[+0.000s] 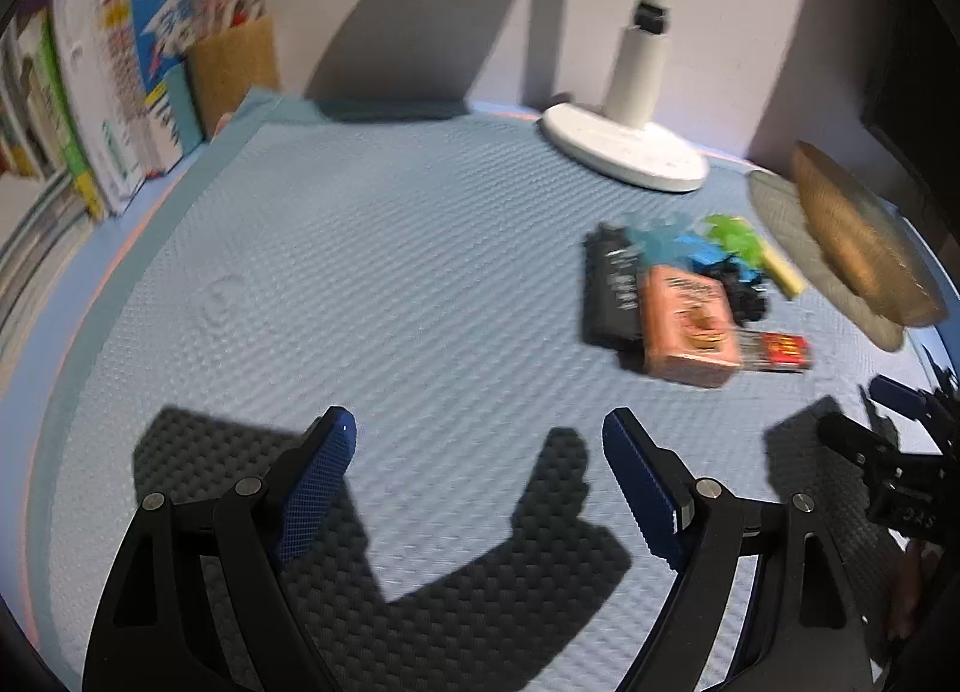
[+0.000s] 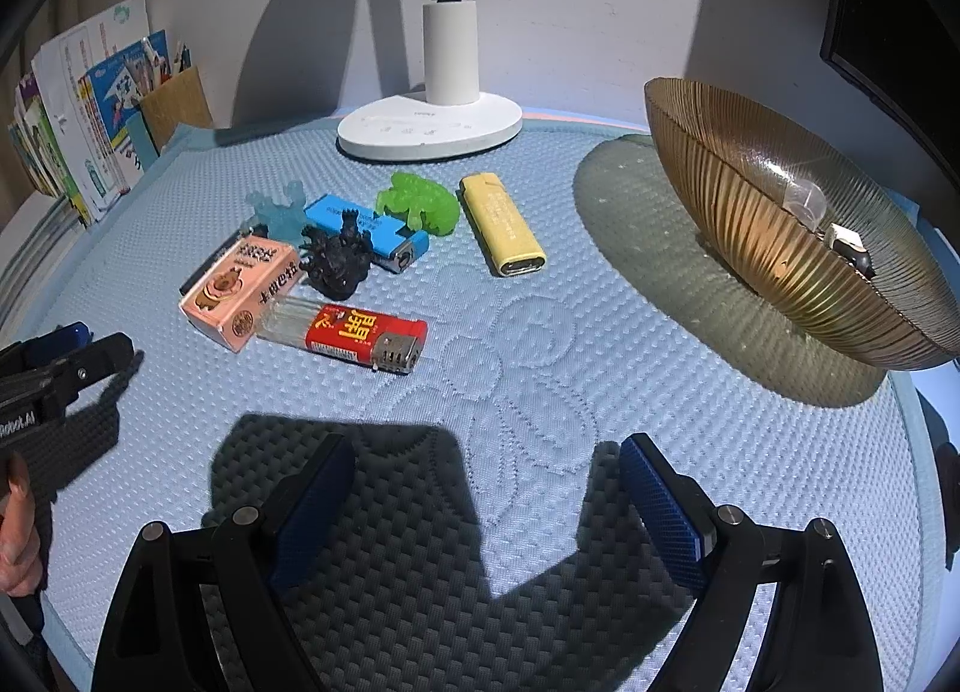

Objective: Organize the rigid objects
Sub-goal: 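Bring both open tools back over the remaining items, then grasp the orange snack box with left tool while right tool grasps the red lighter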

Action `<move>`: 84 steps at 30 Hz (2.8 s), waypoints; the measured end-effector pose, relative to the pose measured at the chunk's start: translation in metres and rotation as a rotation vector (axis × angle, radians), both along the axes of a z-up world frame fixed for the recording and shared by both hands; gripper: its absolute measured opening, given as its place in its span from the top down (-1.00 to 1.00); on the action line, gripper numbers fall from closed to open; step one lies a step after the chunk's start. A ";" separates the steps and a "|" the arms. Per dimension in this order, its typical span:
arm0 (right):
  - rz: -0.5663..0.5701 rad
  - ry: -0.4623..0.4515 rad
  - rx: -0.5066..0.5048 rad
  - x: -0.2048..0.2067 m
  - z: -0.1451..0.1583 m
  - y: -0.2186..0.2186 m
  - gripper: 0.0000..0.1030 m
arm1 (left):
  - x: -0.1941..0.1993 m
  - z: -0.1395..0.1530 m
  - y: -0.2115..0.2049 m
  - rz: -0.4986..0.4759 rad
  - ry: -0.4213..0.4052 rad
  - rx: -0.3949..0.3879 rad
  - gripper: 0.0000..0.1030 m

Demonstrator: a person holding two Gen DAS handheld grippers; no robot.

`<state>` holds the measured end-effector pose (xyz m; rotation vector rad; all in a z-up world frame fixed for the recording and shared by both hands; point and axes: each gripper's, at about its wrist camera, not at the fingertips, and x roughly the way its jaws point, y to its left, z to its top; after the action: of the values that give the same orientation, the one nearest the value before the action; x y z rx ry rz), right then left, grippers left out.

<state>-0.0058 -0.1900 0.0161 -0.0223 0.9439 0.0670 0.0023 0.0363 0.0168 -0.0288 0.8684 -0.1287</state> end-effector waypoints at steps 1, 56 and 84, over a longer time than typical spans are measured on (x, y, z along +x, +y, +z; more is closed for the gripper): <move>-0.003 -0.003 0.014 0.000 0.001 -0.003 -0.73 | -0.001 0.003 -0.005 -0.023 -0.005 -0.002 -0.62; 0.229 0.013 0.009 -0.041 0.009 0.024 0.55 | 0.024 0.014 -0.091 -0.330 -0.005 -0.032 0.25; 0.188 -0.001 0.027 -0.070 0.007 0.029 0.56 | -0.027 -0.007 -0.083 -0.324 0.046 0.096 0.44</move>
<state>-0.0762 -0.1607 0.0230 -0.0863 0.9376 0.2531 -0.0249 -0.0472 0.0096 0.2002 0.9198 -0.3900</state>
